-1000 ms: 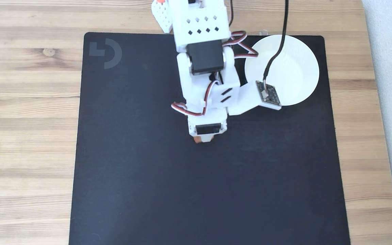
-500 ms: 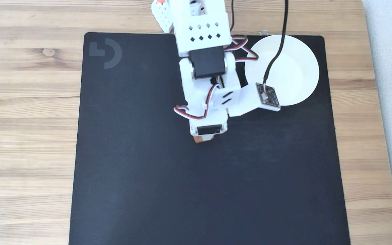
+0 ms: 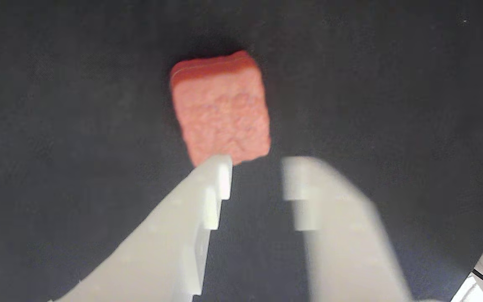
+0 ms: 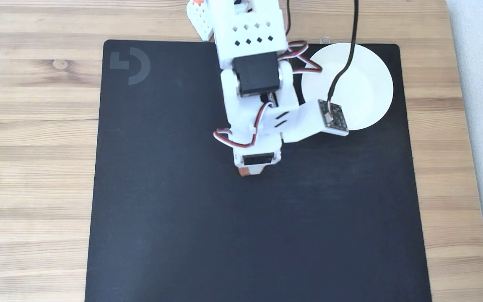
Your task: Pick up the toy and place it on the plate
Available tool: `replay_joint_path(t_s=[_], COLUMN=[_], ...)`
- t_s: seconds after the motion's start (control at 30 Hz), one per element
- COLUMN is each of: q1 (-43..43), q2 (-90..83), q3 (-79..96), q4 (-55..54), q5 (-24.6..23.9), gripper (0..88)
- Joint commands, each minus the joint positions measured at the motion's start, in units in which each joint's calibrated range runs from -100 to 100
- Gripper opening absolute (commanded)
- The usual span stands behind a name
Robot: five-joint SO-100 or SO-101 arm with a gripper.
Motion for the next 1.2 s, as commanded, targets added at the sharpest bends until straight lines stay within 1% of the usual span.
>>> replay_joint_path(t_s=[0.0, 0.03, 0.07, 0.2, 0.3, 0.7, 0.8, 1.17], q1=[0.1, 0.1, 0.1, 0.0, 0.0, 0.0, 0.5, 0.3], q2=[-0.2, -0.2, -0.2, -0.1, -0.1, 0.0, 1.8, 5.3], q3=[-2.6, -2.4, -2.4, -2.4, -2.5, -2.3, -1.5, -2.3], q4=[1.9, 1.9, 1.9, 2.3, 5.0, 5.6, 7.9, 7.4], q5=[0.5, 0.6, 0.6, 0.5, 0.1, 0.0, -0.1, 0.0], gripper=[37.2, 40.3, 41.3, 41.7, 41.8, 41.6, 41.8, 41.5])
